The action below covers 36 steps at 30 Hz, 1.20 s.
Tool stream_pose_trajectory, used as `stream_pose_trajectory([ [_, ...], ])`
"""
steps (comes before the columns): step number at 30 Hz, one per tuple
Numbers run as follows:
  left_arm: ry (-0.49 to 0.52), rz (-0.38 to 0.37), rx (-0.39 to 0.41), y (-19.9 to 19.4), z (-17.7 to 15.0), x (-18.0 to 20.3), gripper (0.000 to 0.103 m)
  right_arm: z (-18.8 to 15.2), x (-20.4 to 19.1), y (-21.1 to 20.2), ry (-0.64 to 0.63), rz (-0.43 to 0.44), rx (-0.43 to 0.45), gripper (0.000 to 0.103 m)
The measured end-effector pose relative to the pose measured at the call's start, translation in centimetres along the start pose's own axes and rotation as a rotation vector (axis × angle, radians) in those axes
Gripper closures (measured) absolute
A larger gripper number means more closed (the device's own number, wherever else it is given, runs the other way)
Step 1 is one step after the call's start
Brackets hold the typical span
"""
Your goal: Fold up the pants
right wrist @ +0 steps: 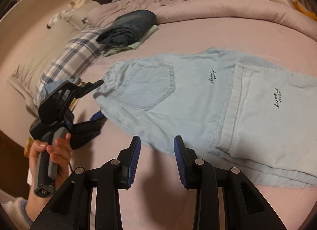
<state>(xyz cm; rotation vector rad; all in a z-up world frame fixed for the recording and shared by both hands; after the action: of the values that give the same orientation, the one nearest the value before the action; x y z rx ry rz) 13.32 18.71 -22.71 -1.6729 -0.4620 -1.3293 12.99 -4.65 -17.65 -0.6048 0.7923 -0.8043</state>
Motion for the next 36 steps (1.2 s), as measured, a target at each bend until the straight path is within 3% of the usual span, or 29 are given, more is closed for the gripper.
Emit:
stream_pose_trajectory([
  [2,-0.009,0.014,0.07,-0.2,0.9,-0.1,0.052,0.2,0.3,0.0,0.017,-0.004,0.007,0.068],
  [4,-0.057,-0.025,0.145,-1.0,1.8,-0.7,0.053,0.4,0.4,-0.4,0.005,-0.028,0.022,0.068],
  [5,-0.061,-0.034,0.132,-0.9,1.8,-1.0,0.055,0.7,0.5,-0.9,-0.003,-0.041,0.035,0.068],
  [6,-0.016,-0.014,0.103,-0.5,1.5,-0.9,0.065,0.9,0.8,-1.2,-0.008,-0.052,0.046,0.068],
  [8,0.116,0.069,0.041,0.5,0.7,-0.7,0.071,1.6,1.8,-1.5,-0.003,-0.086,0.053,0.068],
  [13,0.043,-0.012,-0.012,-0.2,1.3,-2.0,0.083,4.2,3.6,0.2,0.031,-0.14,0.049,0.068],
  [16,0.124,0.009,-0.003,-1.1,1.1,-1.3,0.088,5.6,4.2,1.5,0.041,-0.172,0.039,0.068],
  [21,0.273,-0.004,0.05,-2.3,-0.1,2.6,0.088,7.9,6.0,3.9,0.067,-0.221,0.018,0.068],
  [24,0.383,0.017,0.08,-2.2,-0.7,4.8,0.088,7.8,7.2,5.9,0.086,-0.245,-0.037,0.08],
  [29,0.402,0.037,0.079,-1.9,-0.8,5.7,0.088,8.3,6.4,6.7,0.005,-0.327,-0.089,0.083],
  [34,0.439,0.068,0.079,-2.2,-1.2,6.3,0.088,5.5,3.8,3.4,0.029,-0.229,-0.086,0.083],
  [36,0.449,0.087,0.067,-1.7,-1.6,6.6,0.088,2.4,2.8,3.9,0.004,-0.211,-0.153,0.083],
])
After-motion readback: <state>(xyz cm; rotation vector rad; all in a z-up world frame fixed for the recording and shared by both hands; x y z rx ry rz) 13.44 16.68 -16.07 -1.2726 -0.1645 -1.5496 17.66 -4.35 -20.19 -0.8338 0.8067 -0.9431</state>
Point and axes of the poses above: each gripper's, at about its wrist camera, not at the fingertips, and y roughly the way its jaws point, x to its right, z to its top, the point moved 7 cm from there along y, roughly the way its jaws point, and after that the axes turned 3 degrees about z, right-handed, at the moved point
